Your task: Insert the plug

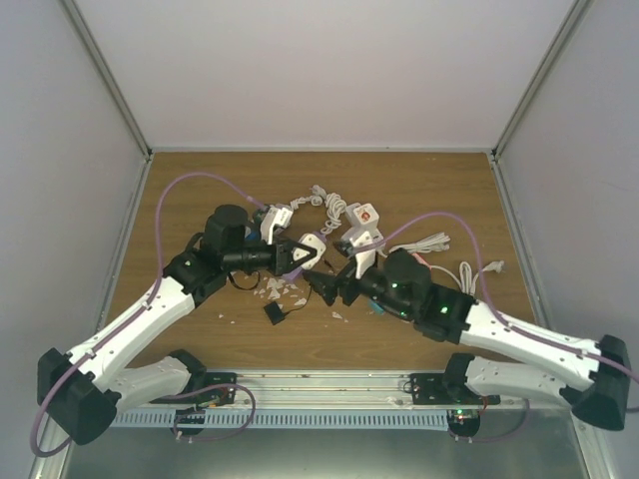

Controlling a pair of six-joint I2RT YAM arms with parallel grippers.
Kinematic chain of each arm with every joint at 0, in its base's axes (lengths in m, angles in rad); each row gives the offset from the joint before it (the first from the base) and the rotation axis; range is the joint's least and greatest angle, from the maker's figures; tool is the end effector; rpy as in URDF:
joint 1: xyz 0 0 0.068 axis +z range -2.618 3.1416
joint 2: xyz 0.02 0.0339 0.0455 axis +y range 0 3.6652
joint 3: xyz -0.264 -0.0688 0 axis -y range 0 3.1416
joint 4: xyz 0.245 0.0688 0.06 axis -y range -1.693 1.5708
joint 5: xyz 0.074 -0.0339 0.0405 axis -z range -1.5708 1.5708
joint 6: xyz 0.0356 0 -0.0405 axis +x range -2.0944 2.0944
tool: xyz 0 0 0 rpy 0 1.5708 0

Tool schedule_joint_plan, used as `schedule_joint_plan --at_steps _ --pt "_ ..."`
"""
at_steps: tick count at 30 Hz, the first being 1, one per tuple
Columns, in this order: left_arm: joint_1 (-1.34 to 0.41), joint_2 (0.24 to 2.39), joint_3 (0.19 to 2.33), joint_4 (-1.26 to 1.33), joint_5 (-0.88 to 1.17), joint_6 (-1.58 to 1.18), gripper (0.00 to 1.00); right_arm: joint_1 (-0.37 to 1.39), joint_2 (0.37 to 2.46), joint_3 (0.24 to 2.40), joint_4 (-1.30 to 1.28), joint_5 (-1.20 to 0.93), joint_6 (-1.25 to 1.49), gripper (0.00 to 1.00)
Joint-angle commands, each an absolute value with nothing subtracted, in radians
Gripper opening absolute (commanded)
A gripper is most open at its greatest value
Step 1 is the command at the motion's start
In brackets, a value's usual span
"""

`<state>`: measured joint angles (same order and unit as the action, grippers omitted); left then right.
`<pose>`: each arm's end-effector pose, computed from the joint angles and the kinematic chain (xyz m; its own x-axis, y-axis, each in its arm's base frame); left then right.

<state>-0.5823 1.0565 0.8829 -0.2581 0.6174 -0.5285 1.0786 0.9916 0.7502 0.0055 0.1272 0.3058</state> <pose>0.1853 -0.1467 0.3170 -0.7493 0.0011 -0.6622 0.5903 0.4544 -0.6672 0.1146 0.2041 0.3086 -0.3510 -0.0226 -0.9361 -0.7448 0.6127 0.2644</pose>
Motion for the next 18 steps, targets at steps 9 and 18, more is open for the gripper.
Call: schedule_joint_plan --at_steps 9,18 --pt "-0.588 1.044 0.947 -0.224 0.855 -0.291 0.00 0.806 0.921 0.873 -0.049 -0.376 0.613 0.82" --pt "-0.588 1.004 0.917 -0.107 1.026 -0.377 0.00 0.788 0.959 0.858 0.060 -0.602 0.678 0.62"
